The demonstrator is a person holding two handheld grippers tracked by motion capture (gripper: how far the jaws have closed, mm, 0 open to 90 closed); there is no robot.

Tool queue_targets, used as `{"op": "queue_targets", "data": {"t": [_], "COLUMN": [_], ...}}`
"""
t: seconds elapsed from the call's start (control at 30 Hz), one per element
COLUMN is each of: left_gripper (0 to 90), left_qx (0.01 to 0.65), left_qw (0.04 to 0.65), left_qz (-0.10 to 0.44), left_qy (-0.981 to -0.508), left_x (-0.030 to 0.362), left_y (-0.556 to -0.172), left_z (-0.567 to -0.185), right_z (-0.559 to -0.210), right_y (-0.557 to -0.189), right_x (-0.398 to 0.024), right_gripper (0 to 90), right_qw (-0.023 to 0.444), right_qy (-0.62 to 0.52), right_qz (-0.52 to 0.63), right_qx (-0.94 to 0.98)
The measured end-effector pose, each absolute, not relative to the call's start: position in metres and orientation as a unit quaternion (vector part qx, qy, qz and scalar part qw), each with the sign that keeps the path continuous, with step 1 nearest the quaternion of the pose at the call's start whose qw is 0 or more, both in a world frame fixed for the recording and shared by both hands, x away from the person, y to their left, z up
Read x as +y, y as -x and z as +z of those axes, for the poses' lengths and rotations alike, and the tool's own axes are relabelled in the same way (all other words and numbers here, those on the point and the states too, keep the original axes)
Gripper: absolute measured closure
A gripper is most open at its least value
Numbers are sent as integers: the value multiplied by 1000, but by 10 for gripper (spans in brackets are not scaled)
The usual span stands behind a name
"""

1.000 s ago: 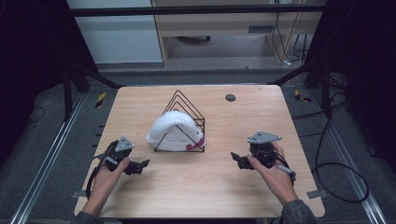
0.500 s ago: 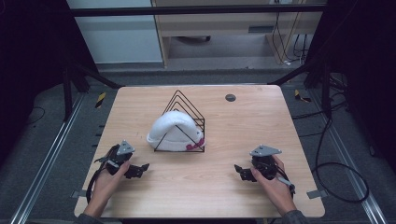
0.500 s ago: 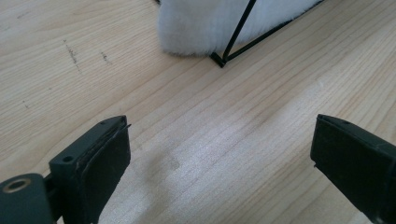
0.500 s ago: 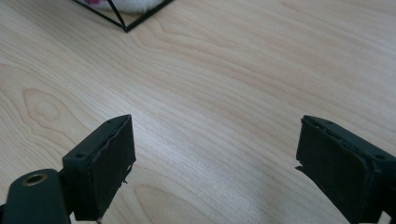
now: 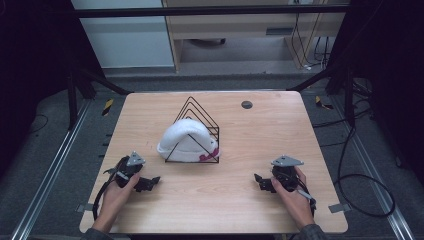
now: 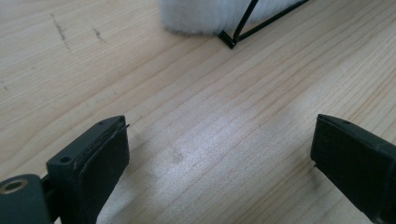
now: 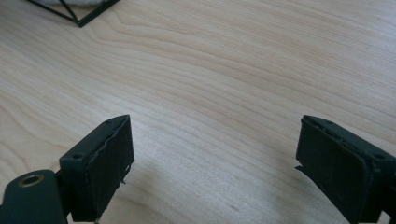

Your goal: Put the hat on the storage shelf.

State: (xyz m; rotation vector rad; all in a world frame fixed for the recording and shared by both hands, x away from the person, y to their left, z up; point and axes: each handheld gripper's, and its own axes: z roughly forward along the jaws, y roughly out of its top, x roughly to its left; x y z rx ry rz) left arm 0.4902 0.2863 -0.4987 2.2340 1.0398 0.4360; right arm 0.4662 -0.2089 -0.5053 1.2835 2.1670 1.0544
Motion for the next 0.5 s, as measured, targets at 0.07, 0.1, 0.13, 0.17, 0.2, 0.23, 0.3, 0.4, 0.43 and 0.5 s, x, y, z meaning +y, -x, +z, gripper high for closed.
{"op": "queue_targets", "data": {"t": [0.07,0.1,0.13,0.17,0.2,0.23,0.3,0.4,0.43,0.5], "left_gripper": [37,24,13,3,3,0,0,0,0,0], "left_qx": [397,398,399,399,398,400,403,404,404,404], "left_qw": [311,314,316,315,316,319,322,331,335,340], "left_qz": [164,159,161,162,164,164,164,173,176,178], "left_qy": [-848,-847,-846,-846,-846,-843,-841,-835,-833,-830], "left_x": [286,287,287,287,288,289,289,289,289,289], "left_y": [-491,-491,-492,-492,-493,-493,-494,-494,-493,-493], "left_z": [-501,-502,-503,-503,-503,-504,-504,-506,-507,-508], "right_z": [-507,-507,-508,-509,-509,-509,-510,-511,-511,-511], "right_y": [-469,-469,-470,-471,-471,-472,-473,-474,-474,-474], "right_x": [-209,-208,-208,-207,-207,-207,-205,-204,-204,-203], "right_gripper": [115,115,115,115,115,115,114,113,113,107], "right_qw": [206,206,206,208,208,210,207,206,206,201], "right_qy": [-467,-468,-470,-472,-472,-471,-478,-482,-482,-484], "right_qz": [376,375,375,374,374,373,370,366,366,359], "right_qx": [774,773,772,771,771,771,769,769,769,772]}}
